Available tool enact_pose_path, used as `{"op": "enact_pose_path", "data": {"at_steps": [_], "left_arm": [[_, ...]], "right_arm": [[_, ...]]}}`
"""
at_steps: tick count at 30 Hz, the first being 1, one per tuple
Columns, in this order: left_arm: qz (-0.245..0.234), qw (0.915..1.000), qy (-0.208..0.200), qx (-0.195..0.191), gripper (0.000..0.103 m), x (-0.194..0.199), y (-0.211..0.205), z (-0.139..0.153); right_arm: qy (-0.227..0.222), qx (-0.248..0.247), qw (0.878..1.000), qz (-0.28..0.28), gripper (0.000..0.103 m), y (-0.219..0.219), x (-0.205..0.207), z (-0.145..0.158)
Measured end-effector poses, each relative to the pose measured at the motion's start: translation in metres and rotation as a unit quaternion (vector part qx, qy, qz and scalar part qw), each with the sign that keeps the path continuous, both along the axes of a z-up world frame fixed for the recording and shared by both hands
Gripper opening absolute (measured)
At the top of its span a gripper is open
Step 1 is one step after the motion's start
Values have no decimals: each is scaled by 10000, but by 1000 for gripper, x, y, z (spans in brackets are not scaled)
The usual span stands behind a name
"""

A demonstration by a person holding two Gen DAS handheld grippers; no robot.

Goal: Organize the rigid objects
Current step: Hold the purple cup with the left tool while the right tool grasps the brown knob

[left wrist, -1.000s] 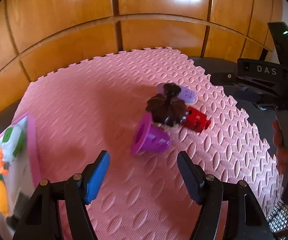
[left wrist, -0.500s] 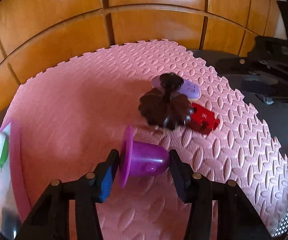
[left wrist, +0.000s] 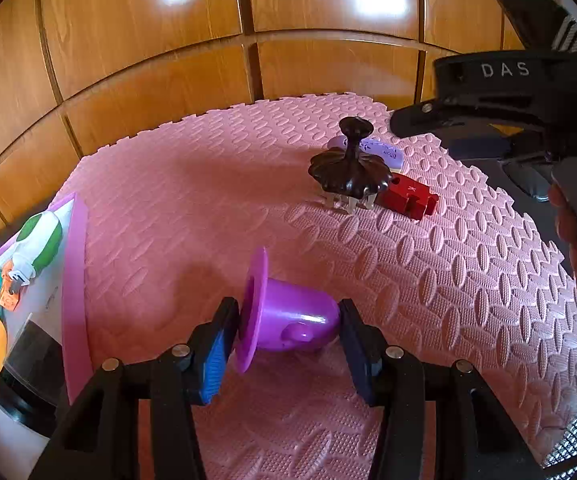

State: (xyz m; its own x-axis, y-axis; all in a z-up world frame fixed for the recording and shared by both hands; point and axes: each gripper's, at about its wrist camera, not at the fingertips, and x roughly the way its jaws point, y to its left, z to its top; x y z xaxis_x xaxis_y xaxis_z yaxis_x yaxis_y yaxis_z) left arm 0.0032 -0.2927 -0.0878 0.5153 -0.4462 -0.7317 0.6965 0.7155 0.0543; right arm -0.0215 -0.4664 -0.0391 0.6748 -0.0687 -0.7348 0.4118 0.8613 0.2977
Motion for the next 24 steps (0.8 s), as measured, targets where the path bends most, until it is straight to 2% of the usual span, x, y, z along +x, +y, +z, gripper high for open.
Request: {"op": "enact_pose_path", "data": {"at_steps": [7,14,16,17,19,20,22,24], "left_arm": [[10,9999,92,-76,52,1,3,-1],[15,9998,120,-127,52,0,5,-1],[19,9998,134,-135,53,0,6,-1],[21,9998,146,-143,53,0,7,0],[26,9997,189,-178,53,1,8,0],[28,9996,207,-192,53,1,8,0],[32,9995,236,-211,54,3,8,0],[36,9995,236,-217,54,3,9,0]], "right_arm": [[227,-476,9969,581,76,41,18,-1],[230,-824,9938,704,73,56,43,5],[338,-803,9929,808,68,57,56,0],[422,-829,9921,838,57,58,63,-4],[449,-1180,9891,758,29,63,69,-4],[411,-1214,9885,801,24,64,70,-2],[367,-1102,9888,939,24,66,70,1],[370,-1220,9858,1091,24,74,65,5]]}}
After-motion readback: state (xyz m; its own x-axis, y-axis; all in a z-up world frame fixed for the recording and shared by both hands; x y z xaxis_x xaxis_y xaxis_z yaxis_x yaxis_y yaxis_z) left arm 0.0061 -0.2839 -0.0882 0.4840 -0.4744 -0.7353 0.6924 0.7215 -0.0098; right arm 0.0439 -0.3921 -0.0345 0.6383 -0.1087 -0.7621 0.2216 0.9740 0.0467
